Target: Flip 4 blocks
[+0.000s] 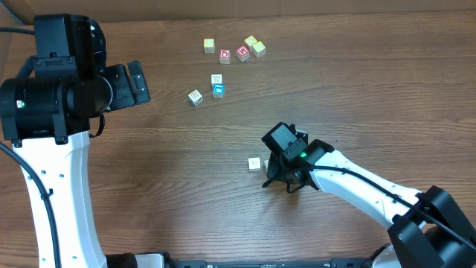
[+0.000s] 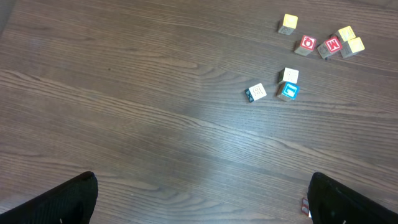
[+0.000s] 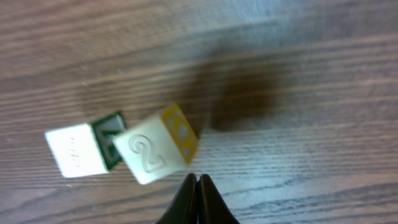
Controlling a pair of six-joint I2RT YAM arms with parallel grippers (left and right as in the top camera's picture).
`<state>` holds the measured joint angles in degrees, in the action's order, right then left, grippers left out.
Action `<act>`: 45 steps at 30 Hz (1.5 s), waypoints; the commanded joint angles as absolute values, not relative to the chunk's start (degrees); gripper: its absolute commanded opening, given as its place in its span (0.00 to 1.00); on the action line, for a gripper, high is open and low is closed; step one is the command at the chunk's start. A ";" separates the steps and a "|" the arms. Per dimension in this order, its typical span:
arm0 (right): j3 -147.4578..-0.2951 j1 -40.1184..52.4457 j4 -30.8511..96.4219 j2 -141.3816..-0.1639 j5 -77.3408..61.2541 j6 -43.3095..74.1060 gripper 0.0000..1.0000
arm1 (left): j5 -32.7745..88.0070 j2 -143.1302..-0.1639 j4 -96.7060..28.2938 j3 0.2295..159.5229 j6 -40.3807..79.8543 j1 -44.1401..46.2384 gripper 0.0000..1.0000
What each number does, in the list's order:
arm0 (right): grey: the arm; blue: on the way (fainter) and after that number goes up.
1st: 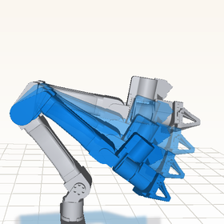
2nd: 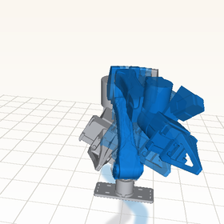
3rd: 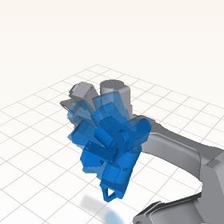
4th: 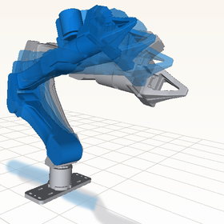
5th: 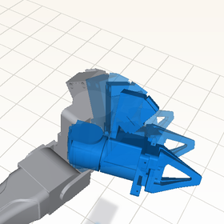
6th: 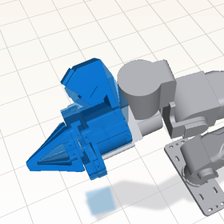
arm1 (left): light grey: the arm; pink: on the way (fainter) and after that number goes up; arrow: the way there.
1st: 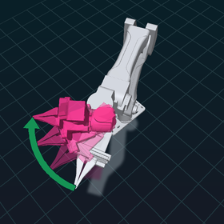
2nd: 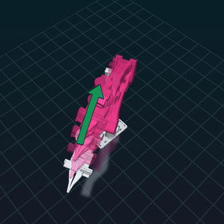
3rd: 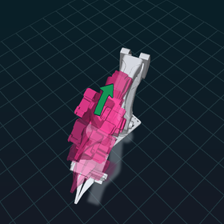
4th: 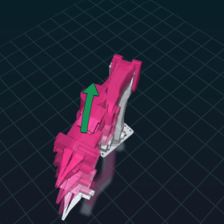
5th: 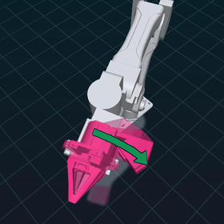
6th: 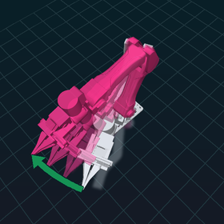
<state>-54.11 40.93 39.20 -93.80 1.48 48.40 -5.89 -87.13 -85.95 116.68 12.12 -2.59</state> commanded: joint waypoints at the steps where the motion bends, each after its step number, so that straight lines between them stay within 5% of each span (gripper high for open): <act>1: -53.47 41.19 38.63 -93.14 -0.86 49.98 0.04 | -6.57 -87.33 -85.91 117.36 13.32 -2.31 1.00; 45: -51.27 43.11 29.58 -93.32 -2.66 50.98 0.04 | -6.57 -87.33 -85.91 117.36 13.32 -2.31 1.00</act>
<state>-51.46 42.85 30.17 -93.80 -2.33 50.78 -5.89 -87.13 -85.93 116.68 12.12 -2.59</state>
